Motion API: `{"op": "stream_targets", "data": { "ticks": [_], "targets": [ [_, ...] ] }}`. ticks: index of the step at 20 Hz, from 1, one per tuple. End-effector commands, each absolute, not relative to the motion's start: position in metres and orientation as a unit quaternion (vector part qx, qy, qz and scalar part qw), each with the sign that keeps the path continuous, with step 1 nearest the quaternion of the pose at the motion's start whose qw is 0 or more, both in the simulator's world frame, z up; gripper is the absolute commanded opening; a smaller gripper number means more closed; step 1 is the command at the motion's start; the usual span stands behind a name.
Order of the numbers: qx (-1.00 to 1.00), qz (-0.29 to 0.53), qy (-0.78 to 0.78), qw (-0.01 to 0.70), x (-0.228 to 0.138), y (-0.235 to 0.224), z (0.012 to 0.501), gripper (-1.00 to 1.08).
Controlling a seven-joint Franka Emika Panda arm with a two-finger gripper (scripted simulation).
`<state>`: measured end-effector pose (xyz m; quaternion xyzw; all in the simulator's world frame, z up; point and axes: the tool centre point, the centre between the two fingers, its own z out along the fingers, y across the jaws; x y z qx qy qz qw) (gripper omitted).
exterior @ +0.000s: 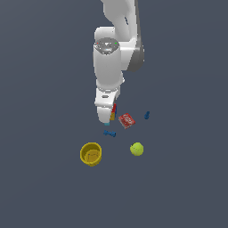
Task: Pick up a designated object from a clutter of objects.
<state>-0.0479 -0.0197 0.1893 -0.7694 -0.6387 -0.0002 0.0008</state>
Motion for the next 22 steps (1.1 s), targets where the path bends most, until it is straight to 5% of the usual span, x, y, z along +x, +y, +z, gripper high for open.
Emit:
{"op": "stream_targets", "data": {
  "ticks": [1, 22],
  "targets": [
    [-0.769, -0.002, -0.639, 0.001, -0.055, -0.035, 0.214, -1.0],
    [-0.77, 0.0, -0.638, 0.0, -0.093, -0.137, 0.373, -1.0]
  ]
}}
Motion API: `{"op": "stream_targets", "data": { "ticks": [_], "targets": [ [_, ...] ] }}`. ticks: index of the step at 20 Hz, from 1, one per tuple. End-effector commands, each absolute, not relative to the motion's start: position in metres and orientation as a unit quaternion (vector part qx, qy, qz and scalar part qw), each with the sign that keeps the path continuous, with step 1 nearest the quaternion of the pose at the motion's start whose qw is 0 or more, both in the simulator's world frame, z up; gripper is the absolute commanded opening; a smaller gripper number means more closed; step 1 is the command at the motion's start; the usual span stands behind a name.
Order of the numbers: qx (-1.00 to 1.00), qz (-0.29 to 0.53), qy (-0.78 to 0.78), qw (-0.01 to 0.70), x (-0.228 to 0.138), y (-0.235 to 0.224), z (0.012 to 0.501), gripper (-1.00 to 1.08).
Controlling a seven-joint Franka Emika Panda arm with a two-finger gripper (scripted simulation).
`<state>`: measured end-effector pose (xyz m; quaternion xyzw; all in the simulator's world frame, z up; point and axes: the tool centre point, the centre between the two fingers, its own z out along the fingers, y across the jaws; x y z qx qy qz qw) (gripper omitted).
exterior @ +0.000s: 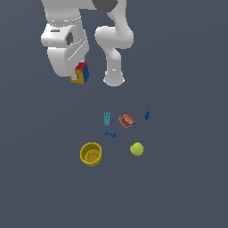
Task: Pick up a designated object from a clutter of objects.
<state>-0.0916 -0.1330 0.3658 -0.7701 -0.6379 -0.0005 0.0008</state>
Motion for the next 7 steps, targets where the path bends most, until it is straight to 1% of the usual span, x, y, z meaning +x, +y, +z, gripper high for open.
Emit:
{"op": "stream_targets", "data": {
  "ticks": [1, 7],
  "targets": [
    [-0.77, 0.0, -0.638, 0.0, -0.0933, -0.1393, 0.3761, -1.0],
    [-0.77, 0.0, -0.638, 0.0, -0.094, -0.1452, 0.3846, -1.0]
  ]
}}
